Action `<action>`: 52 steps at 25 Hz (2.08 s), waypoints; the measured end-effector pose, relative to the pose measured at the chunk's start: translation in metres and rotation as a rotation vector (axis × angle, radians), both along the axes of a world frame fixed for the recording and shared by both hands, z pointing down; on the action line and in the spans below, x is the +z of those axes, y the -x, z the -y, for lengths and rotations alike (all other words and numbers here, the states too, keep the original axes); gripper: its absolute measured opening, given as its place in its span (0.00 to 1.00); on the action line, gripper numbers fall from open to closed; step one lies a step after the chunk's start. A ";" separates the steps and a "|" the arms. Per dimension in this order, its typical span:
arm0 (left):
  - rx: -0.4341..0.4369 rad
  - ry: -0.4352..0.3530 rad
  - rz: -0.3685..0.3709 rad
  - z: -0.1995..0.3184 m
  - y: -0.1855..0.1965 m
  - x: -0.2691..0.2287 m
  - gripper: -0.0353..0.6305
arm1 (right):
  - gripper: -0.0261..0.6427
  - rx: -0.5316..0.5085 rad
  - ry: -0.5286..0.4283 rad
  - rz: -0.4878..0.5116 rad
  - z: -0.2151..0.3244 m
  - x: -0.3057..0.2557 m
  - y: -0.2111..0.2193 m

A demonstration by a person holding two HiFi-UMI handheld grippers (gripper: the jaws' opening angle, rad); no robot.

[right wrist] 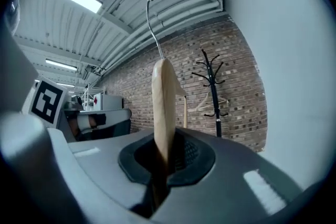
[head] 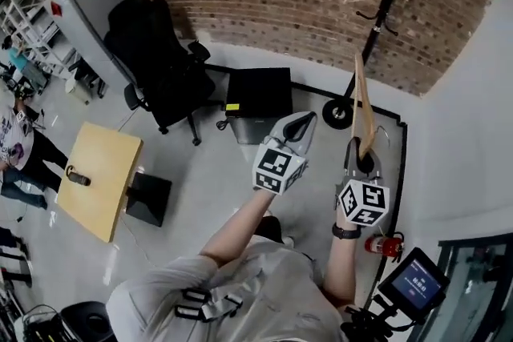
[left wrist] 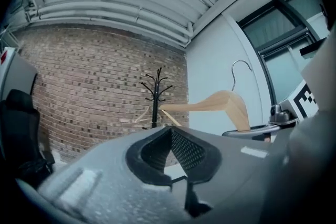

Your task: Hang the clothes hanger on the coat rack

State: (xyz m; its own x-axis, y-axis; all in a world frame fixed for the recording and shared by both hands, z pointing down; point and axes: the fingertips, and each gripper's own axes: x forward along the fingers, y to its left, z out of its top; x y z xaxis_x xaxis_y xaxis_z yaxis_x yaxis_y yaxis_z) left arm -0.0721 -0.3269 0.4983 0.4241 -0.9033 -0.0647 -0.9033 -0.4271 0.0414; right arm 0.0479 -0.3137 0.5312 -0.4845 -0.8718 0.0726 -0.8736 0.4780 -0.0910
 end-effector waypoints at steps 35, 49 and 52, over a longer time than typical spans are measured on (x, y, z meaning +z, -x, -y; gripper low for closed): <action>0.007 -0.100 -0.005 0.517 -0.059 -0.060 0.05 | 0.06 -0.412 0.074 -0.521 0.575 -0.049 -0.062; -0.103 -0.055 0.040 0.566 -0.052 -0.050 0.05 | 0.06 -0.722 0.137 -0.244 0.659 -0.054 -0.028; -0.118 -0.063 0.050 0.563 -0.042 -0.054 0.05 | 0.05 -0.704 0.153 -0.236 0.661 -0.041 -0.026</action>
